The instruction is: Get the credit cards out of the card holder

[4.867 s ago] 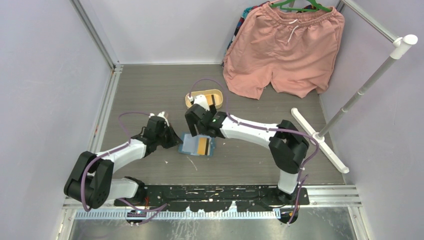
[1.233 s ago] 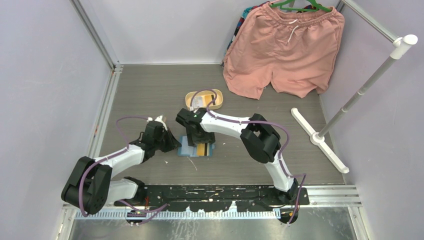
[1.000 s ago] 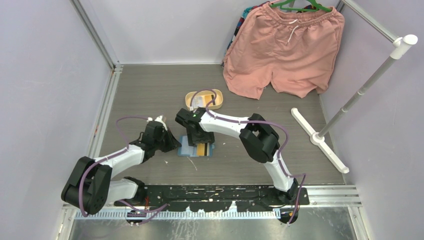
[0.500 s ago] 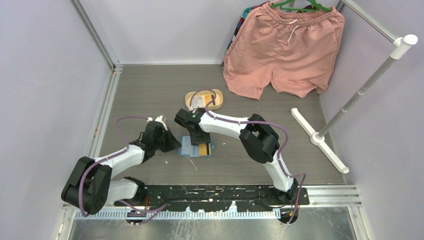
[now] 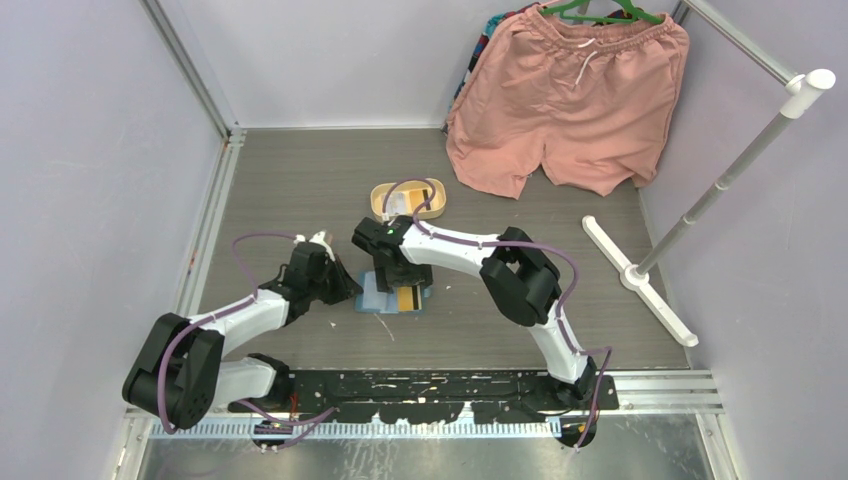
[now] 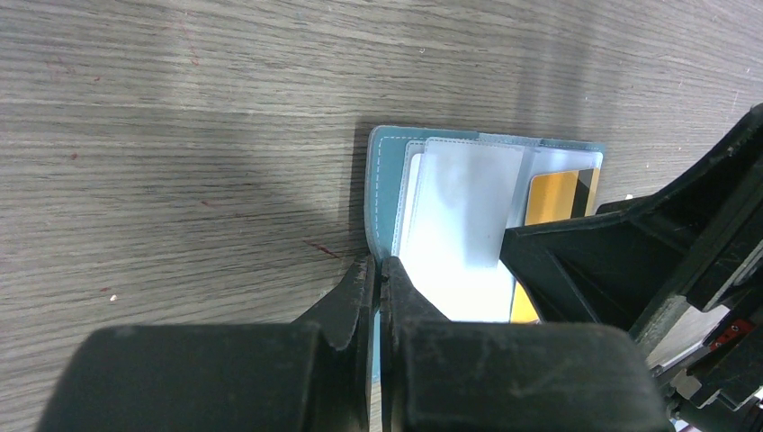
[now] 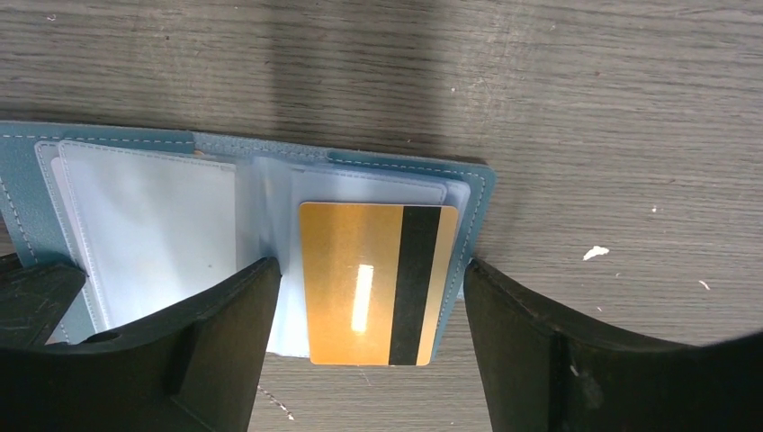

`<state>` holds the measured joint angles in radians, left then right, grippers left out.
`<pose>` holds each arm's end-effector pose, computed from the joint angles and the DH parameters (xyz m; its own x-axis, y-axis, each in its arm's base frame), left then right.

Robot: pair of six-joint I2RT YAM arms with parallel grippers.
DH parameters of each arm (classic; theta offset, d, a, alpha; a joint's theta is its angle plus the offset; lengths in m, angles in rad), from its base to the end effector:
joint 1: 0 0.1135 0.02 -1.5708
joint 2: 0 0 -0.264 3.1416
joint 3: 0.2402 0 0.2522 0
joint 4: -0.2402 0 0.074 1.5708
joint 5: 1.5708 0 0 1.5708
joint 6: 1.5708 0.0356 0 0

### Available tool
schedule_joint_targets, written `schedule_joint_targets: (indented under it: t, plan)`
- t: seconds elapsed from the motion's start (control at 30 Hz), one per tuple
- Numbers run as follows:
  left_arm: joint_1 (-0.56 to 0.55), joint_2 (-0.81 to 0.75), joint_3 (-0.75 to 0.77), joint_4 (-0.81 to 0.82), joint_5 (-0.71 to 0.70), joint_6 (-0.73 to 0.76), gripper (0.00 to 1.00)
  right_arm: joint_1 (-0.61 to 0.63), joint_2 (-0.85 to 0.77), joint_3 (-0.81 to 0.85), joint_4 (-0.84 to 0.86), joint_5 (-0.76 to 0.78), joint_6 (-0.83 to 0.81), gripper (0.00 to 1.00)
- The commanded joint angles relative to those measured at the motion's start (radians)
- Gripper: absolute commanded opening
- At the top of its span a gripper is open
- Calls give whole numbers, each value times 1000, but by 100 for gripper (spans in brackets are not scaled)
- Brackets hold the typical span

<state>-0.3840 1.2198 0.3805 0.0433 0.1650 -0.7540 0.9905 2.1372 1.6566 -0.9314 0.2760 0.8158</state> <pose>0.1961 -0.0855 0.1412 -0.8089 -0.4015 -0.4296 -0.1065 0.8186 -0.5645 0.2404 0.3490 0.1693 -0.9398 -0.1555 -0.3043 -0.1409 0.9876 -0.0692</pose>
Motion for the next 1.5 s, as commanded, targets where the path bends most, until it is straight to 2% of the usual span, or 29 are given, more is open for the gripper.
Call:
schedule_joint_targets:
  t: [0.0,0.37,0.53,1.17,1.47]
  plan:
    - [5,4,-5,-22,-24,27,0,-7,-13,-18,-8,10,4,79]
    - [5,9,-1,-27,-22,28,0,-43,-5,-78,53,-86,16,69]
    - [5,16,4,-30,-25,31,0,-51,-19,-93,64,-87,20,58]
    - [5,40,11,-22,-26,31,0,-53,-136,-73,28,-42,-5,53]
    - [4,43,11,-19,-25,31,0,-53,-163,-11,0,-13,-45,53]
